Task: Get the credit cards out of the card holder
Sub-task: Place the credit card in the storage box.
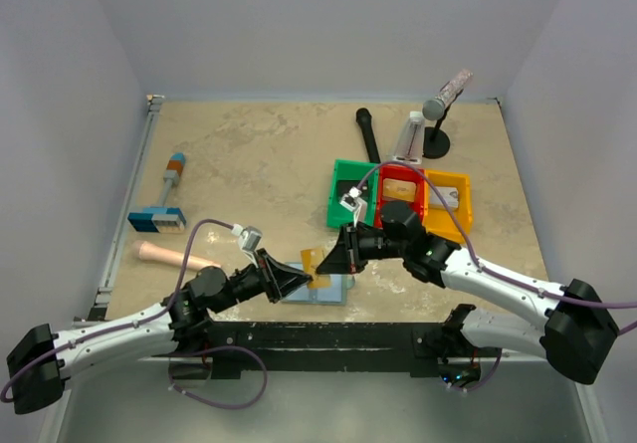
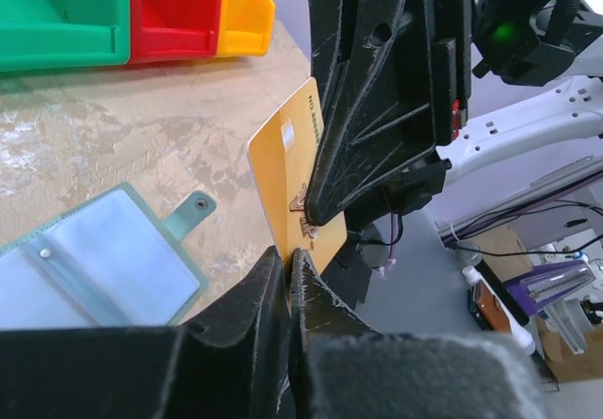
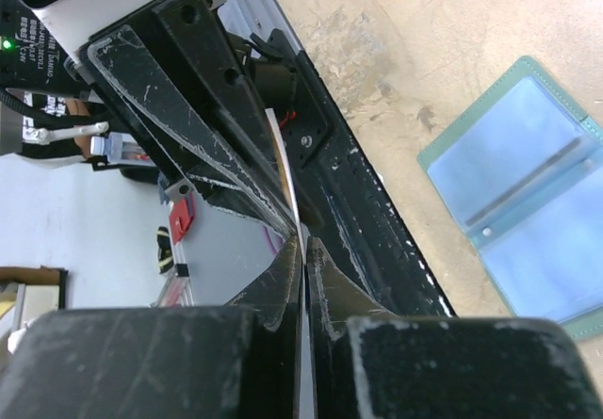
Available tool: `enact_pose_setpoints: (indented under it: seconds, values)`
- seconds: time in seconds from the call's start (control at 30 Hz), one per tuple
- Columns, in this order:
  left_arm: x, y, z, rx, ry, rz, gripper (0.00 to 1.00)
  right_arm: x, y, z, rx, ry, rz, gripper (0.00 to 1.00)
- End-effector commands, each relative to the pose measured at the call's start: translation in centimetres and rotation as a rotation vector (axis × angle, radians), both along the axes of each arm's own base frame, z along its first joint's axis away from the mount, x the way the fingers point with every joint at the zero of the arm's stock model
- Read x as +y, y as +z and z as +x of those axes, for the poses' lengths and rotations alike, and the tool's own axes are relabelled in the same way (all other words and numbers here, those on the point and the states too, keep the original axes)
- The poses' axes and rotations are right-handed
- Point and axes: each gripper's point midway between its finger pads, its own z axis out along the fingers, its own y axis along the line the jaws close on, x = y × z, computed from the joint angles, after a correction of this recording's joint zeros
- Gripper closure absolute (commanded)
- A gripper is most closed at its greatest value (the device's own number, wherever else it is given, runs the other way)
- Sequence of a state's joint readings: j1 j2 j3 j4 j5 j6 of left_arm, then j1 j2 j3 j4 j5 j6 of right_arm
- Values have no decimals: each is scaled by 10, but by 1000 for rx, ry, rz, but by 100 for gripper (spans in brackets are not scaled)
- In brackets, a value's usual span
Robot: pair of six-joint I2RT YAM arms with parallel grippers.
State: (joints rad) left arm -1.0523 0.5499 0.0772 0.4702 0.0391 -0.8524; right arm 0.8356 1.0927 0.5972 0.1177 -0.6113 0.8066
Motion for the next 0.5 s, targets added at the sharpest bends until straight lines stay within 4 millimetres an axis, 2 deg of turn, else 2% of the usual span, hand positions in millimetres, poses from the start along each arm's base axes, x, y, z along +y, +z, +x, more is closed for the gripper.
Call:
enact_pose_setpoints:
  seconds: [0.0,0.07,0.23,0.33,0.4,0.47]
  values:
    - [-1,31,-1,-84,-13,-78,97,3,14,-9,-19,55,39,96]
    - [1,32,-1,-87,-11,-84,100,2,15,-10,-26,59,39,100]
    - [1,30,-2,-83,-15,-91,98,1,17,-10,-34,54,55,100]
    - [2,32,-4,-91,-22,-113,69,3,22,-12,-38,71,87,100]
    - [2,35,-6,-103,-28,-134,60,4,23,-15,-34,90,98,100]
    - [3,38,-8,-115,-37,-147,58,5,24,-18,-28,116,117,100]
